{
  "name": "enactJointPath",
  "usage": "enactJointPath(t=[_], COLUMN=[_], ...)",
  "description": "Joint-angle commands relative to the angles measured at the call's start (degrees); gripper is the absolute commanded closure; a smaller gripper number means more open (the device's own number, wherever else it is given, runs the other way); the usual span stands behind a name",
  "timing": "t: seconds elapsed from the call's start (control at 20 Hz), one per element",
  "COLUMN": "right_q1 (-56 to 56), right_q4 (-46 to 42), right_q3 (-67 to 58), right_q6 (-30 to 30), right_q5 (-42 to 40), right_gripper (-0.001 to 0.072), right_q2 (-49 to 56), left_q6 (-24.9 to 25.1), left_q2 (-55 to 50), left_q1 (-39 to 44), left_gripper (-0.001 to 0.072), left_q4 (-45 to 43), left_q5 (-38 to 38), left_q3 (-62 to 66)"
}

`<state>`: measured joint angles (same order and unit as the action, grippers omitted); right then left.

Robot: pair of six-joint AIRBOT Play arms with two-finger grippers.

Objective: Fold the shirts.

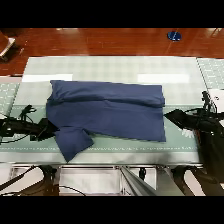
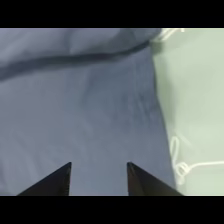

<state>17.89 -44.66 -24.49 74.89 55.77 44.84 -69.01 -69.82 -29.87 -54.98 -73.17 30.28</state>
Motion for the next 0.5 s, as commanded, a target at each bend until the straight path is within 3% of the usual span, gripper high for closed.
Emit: enactJointPath(t=[0.0, 0.1, 0.15, 0.25, 0.35, 0.45], right_q1=[0.1, 4.8, 8.6, 15.7, 17.2, 14.8], right_q4=[2.9, -3.3, -7.3, -15.9, -22.8, -20.2], right_q3=[0.0, -2.8, -4.3, -5.1, -2.0, 3.1], right_q6=[0.9, 1.3, 1.4, 1.9, 7.8, 7.5], right_q5=[-2.9, -0.9, 1.4, 8.3, 13.8, 15.0], right_gripper=[0.0305, 0.0305, 0.0305, 0.0305, 0.0305, 0.0305], right_q2=[-0.3, -0.3, -0.3, -0.3, -0.3, -0.3], left_q6=[1.3, 1.3, 1.4, 1.3, 1.3, 1.3], left_q2=[-1.1, -1.1, -1.1, -1.1, -1.1, -1.1], left_q1=[3.6, 4.6, 4.7, 4.7, 4.7, 4.7], left_gripper=[0.0349, 0.0554, 0.0694, 0.0693, 0.0693, 0.0693], left_q4=[0.8, 0.8, 0.8, 0.8, 0.8, 0.8], left_q5=[3.8, 4.2, 4.2, 4.2, 4.2, 4.2], left_q3=[-1.2, -1.2, -1.2, -1.2, -1.2, -1.2])
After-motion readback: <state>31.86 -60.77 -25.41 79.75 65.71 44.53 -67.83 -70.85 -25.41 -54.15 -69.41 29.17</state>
